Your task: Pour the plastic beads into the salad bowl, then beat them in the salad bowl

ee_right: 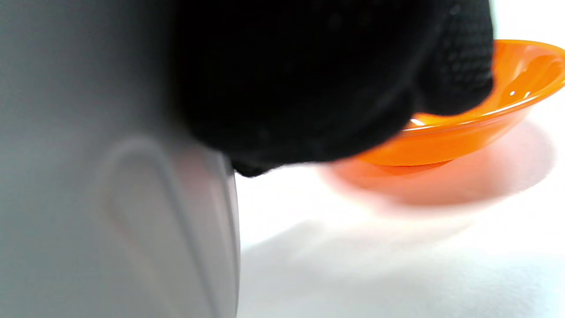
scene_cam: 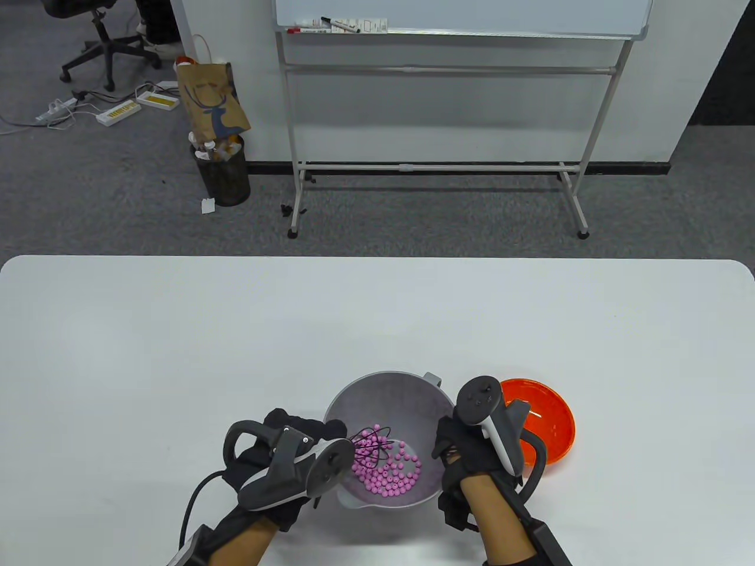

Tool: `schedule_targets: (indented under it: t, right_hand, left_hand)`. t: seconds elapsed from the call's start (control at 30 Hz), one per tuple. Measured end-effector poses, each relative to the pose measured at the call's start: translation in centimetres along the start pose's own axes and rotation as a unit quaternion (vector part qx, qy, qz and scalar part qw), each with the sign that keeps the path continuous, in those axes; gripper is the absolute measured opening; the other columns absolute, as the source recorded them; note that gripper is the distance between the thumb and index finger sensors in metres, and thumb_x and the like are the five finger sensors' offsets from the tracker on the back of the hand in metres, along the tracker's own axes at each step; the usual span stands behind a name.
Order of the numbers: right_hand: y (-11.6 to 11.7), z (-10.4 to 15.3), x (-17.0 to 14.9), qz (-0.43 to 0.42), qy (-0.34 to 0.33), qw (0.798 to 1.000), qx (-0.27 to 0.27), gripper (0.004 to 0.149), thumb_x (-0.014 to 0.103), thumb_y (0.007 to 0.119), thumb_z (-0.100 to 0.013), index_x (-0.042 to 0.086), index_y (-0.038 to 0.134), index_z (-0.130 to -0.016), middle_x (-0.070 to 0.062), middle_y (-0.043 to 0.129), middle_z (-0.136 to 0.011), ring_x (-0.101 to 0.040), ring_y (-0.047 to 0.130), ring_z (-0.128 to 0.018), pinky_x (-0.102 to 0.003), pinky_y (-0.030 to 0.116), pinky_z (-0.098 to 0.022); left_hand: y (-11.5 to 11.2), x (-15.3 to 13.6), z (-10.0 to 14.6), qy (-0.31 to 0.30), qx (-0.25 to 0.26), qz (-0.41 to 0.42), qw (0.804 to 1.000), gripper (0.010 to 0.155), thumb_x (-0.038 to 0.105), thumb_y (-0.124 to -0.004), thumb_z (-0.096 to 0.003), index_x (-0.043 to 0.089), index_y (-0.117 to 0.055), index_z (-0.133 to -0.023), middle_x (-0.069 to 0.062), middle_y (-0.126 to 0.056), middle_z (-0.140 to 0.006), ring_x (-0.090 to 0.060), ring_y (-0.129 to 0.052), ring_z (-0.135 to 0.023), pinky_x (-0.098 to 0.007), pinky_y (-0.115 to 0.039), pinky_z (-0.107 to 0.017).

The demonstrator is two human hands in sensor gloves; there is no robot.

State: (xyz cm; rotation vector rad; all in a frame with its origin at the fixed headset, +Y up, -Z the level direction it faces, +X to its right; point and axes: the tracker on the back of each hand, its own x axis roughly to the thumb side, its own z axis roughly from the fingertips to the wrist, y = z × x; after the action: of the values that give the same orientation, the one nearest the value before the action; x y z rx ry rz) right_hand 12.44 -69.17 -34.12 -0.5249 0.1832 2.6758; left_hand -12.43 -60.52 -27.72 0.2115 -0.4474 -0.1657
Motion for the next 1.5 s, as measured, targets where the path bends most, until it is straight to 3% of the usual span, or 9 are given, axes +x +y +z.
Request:
schedule_targets:
  t: [0.17, 0.4, 0.63, 0.77, 0.97, 1.2, 1.37, 1.5]
  right_hand:
    - [0.0, 0.0, 0.0, 0.000, 0.000, 1.000, 0.000, 0.048, 0.045, 0.082, -0.047, 0.009, 0.087, -0.077, -0.007, 0.103, -0.042, -0.011, 0.102, -0.004, -0.035, 0.088, -0.023]
    - [0.0, 0.0, 0.0, 0.000, 0.000, 1.000, 0.001, 0.048, 0.045, 0.082, -0.047, 0.009, 0.087, -0.077, -0.007, 0.103, -0.042, -0.011, 0.102, -0.004, -0.035, 0.088, -0.023]
    - [0.0, 0.0, 0.0, 0.000, 0.000, 1.000, 0.000, 0.048, 0.045, 0.082, -0.047, 0.009, 0.087, -0.077, -0.007, 0.103, -0.042, -0.011, 0.102, -0.004, -0.035, 0.088, -0.023]
    - [0.0, 0.0, 0.0, -0.001, 0.000, 1.000, 0.000, 0.048, 0.045, 0.082, -0.047, 0.009, 0.087, -0.077, -0.007, 0.103, -0.042, -0.011, 0.102, -0.004, -0.035, 0.088, -0.023]
    - [0.0, 0.0, 0.0, -0.001, 0.000, 1.000, 0.000, 0.048, 0.045, 0.082, -0.047, 0.009, 0.087, -0.078, -0.007, 0.103, -0.042, -0.011, 0.102, -0.004, -0.035, 0.088, -0.023]
    - [0.0, 0.0, 0.0, -0.002, 0.000, 1.000, 0.001, 0.048, 0.045, 0.082, -0.047, 0.009, 0.087, -0.077, -0.007, 0.103, -0.042, -0.011, 0.102, -0.004, -0.035, 0.088, -0.023]
    - [0.0, 0.0, 0.0, -0.002, 0.000, 1.000, 0.002, 0.047, 0.045, 0.082, -0.047, 0.009, 0.087, -0.077, -0.007, 0.103, -0.042, -0.011, 0.102, -0.004, -0.035, 0.088, -0.023]
    - [0.0, 0.0, 0.0, -0.002, 0.000, 1.000, 0.002, 0.048, 0.045, 0.082, -0.047, 0.009, 0.087, -0.078, -0.007, 0.103, -0.042, -0.011, 0.102, -0.004, -0.035, 0.088, -0.023]
  left_hand:
    - [0.8, 0.5, 0.1, -0.042, -0.032, 0.056, 0.997, 0.043, 0.059, -0.088, -0.0411, 0.027, -0.099, -0.069, 0.011, -0.104, -0.017, -0.008, -0.097, -0.007, -0.036, -0.091, -0.039]
    - [-1.6, -0.5, -0.6, -0.027, -0.008, 0.153, 0.988, 0.044, 0.059, -0.084, -0.0423, 0.028, -0.097, -0.070, 0.011, -0.104, -0.019, -0.008, -0.098, -0.008, -0.037, -0.090, -0.039]
    - [-2.8, -0.7, -0.6, 0.015, 0.076, 0.085, 0.993, 0.048, 0.062, -0.082, -0.0410, 0.032, -0.095, -0.076, 0.013, -0.104, -0.022, -0.008, -0.099, -0.010, -0.038, -0.090, -0.040]
    - [-2.8, -0.9, -0.6, 0.022, 0.074, 0.070, 0.995, 0.047, 0.061, -0.084, -0.0408, 0.032, -0.094, -0.077, 0.012, -0.104, -0.022, -0.009, -0.099, -0.010, -0.038, -0.090, -0.040]
    - [-1.7, -1.2, -0.4, 0.021, 0.059, 0.032, 0.997, 0.044, 0.060, -0.086, -0.0405, 0.032, -0.096, -0.074, 0.011, -0.104, -0.020, -0.009, -0.098, -0.010, -0.038, -0.090, -0.040]
    - [0.2, 0.1, 0.0, -0.007, 0.000, -0.006, 1.000, 0.042, 0.059, -0.087, -0.0412, 0.031, -0.098, -0.071, 0.011, -0.104, -0.019, -0.009, -0.098, -0.009, -0.038, -0.090, -0.041]
    - [1.1, 0.8, 0.3, -0.046, -0.036, 0.066, 0.996, 0.042, 0.058, -0.087, -0.0422, 0.029, -0.098, -0.071, 0.010, -0.104, -0.019, -0.009, -0.098, -0.009, -0.037, -0.090, -0.041]
    - [-0.2, 1.0, -0.1, -0.046, -0.029, 0.119, 0.991, 0.044, 0.058, -0.083, -0.0436, 0.028, -0.096, -0.074, 0.011, -0.104, -0.021, -0.009, -0.098, -0.009, -0.037, -0.090, -0.040]
